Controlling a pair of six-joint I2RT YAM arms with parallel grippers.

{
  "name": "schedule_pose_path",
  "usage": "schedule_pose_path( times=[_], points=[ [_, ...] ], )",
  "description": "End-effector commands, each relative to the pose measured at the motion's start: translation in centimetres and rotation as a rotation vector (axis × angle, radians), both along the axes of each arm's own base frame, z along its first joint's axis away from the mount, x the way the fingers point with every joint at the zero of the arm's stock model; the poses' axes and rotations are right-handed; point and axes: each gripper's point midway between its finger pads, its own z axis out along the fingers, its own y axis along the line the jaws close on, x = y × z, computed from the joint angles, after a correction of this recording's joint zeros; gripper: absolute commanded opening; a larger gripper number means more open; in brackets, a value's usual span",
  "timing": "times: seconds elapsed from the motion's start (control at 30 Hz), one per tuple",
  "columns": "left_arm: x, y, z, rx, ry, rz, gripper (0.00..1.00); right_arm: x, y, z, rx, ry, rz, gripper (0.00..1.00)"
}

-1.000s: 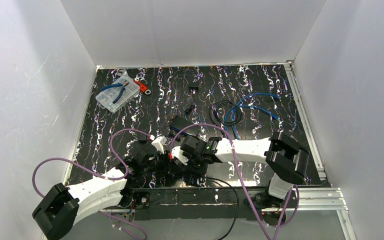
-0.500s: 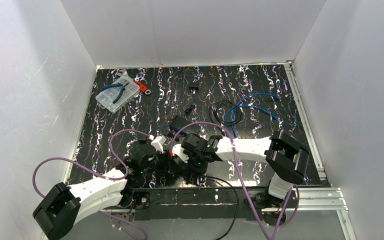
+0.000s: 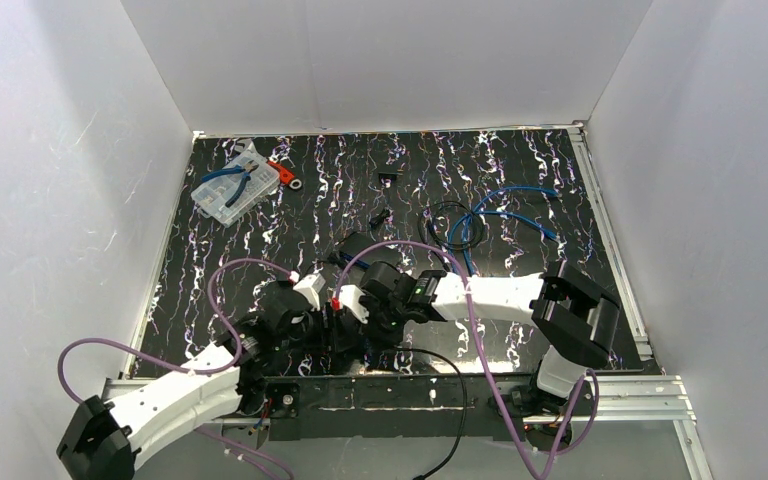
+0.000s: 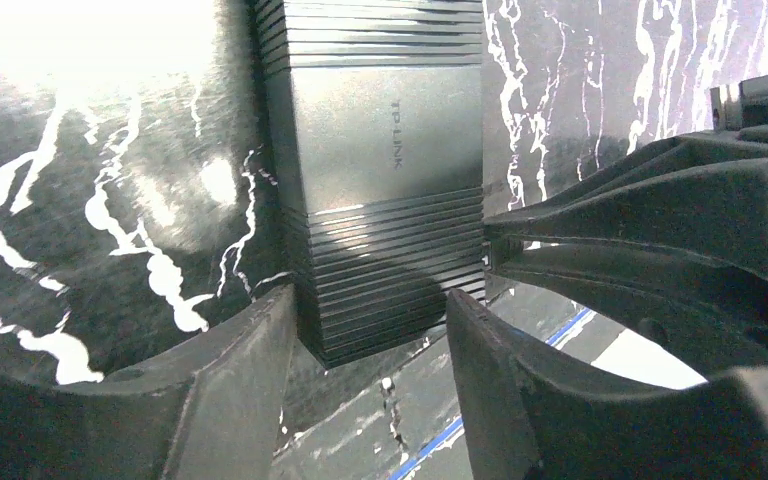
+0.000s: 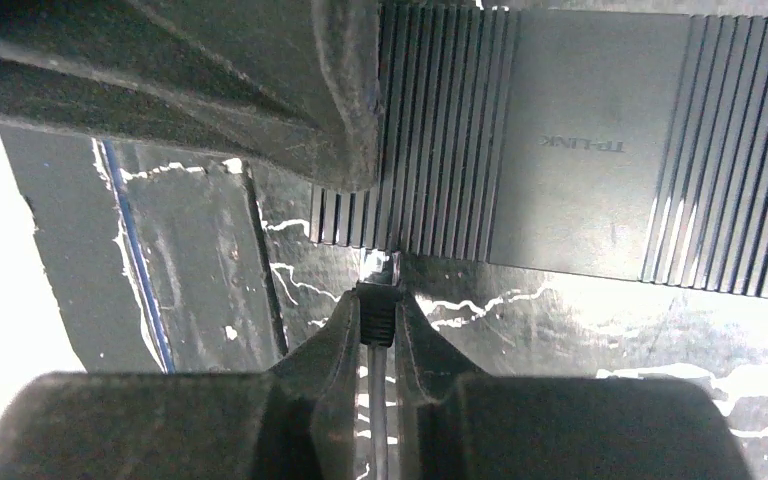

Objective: Insert the plug into the switch port
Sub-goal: Insert the connector into the switch port.

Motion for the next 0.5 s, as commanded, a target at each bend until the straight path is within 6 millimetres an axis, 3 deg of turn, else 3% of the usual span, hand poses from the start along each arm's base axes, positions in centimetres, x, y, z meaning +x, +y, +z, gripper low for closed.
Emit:
schedule_pose_path(
  times=[0.0, 0.2, 0.37, 0.43, 0.47],
  points=[
    [-0.4, 2.2, 1.0, 0.117, 0.005, 0.034, 0.58, 0.3, 3.3, 3.0, 0.217, -0.034, 0.061, 0.01],
    [0.9, 4.8, 2.0, 0.235, -0.052, 0.129, 0.71, -0.7, 1.1, 1.0, 0.155, -0.006, 0.061, 0.01],
    [1.3, 5.2, 1.9, 0.239, -0.054, 0.177, 0.84, -1.2, -0.4, 0.1, 0.120, 0.002, 0.057, 0.01],
    [1.4, 5.0, 1.9, 0.232, -0.054, 0.181, 0.97, -1.3, -0.8, 0.0, 0.112, 0.004, 0.055, 0.02],
    [1.4, 5.0, 1.9, 0.232, -0.054, 0.181, 0.98, -1.3, -0.9, 0.1, 0.112, 0.000, 0.047, 0.06]
  ],
)
